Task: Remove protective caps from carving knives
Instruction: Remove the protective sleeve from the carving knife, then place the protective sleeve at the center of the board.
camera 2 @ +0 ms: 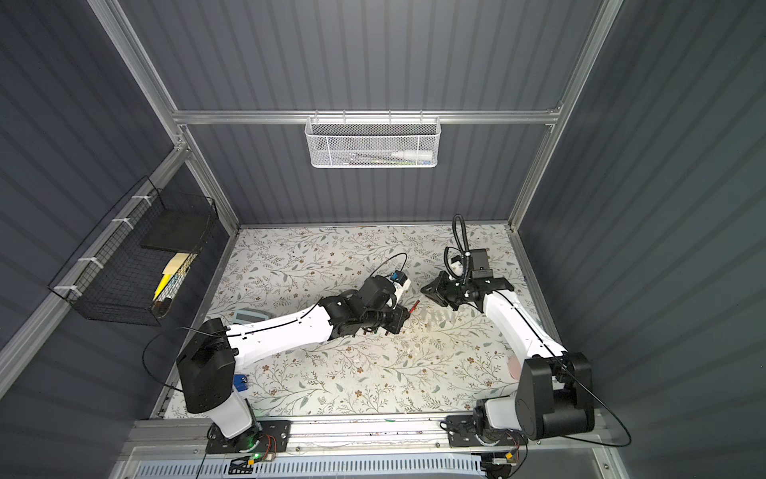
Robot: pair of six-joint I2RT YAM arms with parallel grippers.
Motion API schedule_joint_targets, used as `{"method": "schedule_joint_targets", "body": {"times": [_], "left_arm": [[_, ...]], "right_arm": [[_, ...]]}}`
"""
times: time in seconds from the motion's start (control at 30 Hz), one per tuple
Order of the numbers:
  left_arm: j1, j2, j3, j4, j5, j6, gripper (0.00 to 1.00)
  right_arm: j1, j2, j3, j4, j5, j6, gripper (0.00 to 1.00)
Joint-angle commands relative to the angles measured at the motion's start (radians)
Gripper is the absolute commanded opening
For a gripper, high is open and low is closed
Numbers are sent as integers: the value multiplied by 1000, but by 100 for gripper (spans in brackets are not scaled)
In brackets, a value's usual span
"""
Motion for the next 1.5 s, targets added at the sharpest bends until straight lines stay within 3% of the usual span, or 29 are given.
{"method": "schedule_joint_targets", "body": {"times": [0.0,0.23,0.9,1.2,1.47], "left_arm": [[12,-9,-32,-164,-12,1,0],[12,39,-23,-152,21,-1,0],[12,45,-20,-153,22,-9,0],[12,38,-24,-151,14,-11,0],[12,39,-20,-157,12,-9,0]], "right_arm": [[-40,-20,30,46,74,-17,0],[16,-61,7,34,111,-20,0],[14,-56,2,-19,217,-88,0],[6,-39,6,-172,418,-192,0],[-35,-5,-44,-202,468,-229,0]]}}
